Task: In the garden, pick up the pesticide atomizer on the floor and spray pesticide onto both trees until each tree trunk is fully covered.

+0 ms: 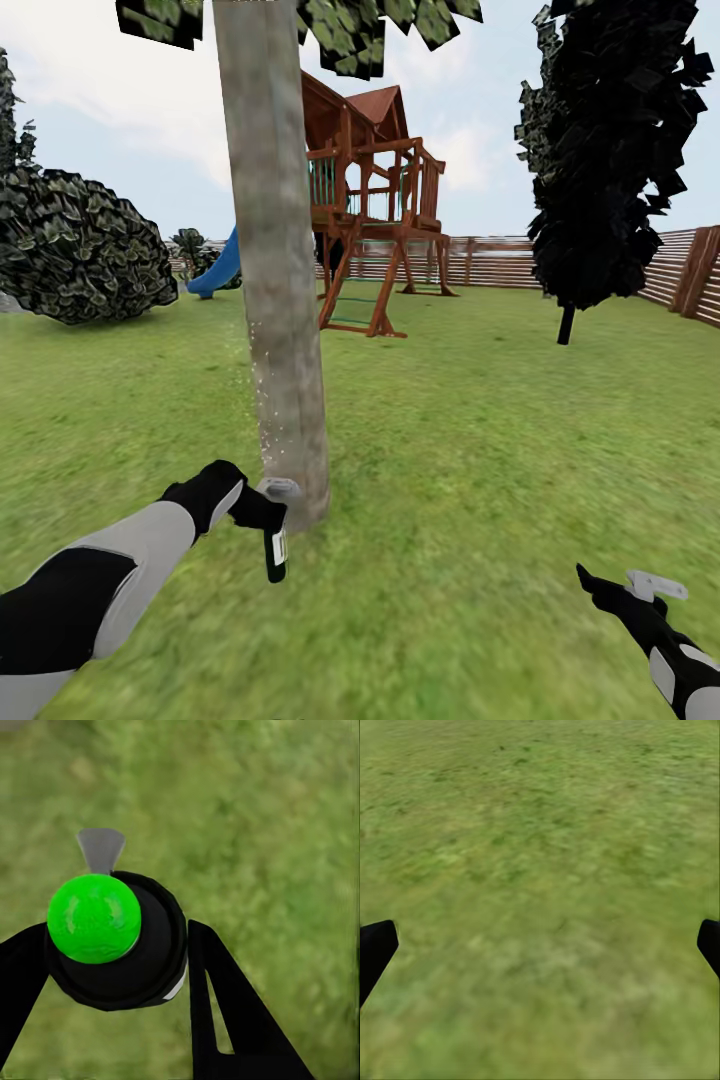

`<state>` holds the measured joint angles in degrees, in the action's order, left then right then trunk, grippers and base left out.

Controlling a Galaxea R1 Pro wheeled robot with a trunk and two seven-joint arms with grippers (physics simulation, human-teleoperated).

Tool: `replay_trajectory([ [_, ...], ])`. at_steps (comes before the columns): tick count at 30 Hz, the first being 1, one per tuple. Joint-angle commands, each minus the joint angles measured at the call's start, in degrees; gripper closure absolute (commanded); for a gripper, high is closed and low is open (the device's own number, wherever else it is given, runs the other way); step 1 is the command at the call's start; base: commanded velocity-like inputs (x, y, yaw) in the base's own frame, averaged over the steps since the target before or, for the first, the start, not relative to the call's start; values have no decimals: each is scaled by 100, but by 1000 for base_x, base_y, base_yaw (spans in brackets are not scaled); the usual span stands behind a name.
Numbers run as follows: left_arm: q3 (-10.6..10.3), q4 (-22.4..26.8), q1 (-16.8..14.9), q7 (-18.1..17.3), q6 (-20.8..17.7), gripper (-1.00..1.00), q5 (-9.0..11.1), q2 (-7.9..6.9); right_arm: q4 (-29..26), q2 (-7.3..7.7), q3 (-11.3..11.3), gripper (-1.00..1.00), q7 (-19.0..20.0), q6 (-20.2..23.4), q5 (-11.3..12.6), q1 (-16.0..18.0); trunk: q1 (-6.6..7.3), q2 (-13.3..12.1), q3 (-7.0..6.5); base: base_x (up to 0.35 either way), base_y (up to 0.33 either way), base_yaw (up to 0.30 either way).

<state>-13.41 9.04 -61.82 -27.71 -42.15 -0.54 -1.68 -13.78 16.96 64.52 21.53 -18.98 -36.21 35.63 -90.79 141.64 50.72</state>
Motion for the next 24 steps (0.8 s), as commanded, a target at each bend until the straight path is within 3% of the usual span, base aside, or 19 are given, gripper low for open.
replay_trajectory([
  [1,-3,225,-2,89,-401,100,-6,5,1,0,-1,-100,0,0,0,0,0,0,0,7,-7,279],
  [3,3,680,-13,301,-1102,100,-2,18,2,0,0,-100,0,0,0,3,0,0,0,3,-2,279],
  [5,5,816,-24,364,-1349,100,4,32,-1,0,0,-100,0,0,0,1,0,0,0,1,0,277],
  [13,-28,840,-28,363,-1433,100,18,130,0,0,3,-100,0,0,0,3,0,0,0,6,0,83],
  [24,-30,827,-7,363,-1437,100,28,133,-2,0,5,-100,0,0,0,-2,0,0,0,274,-136,0],
])
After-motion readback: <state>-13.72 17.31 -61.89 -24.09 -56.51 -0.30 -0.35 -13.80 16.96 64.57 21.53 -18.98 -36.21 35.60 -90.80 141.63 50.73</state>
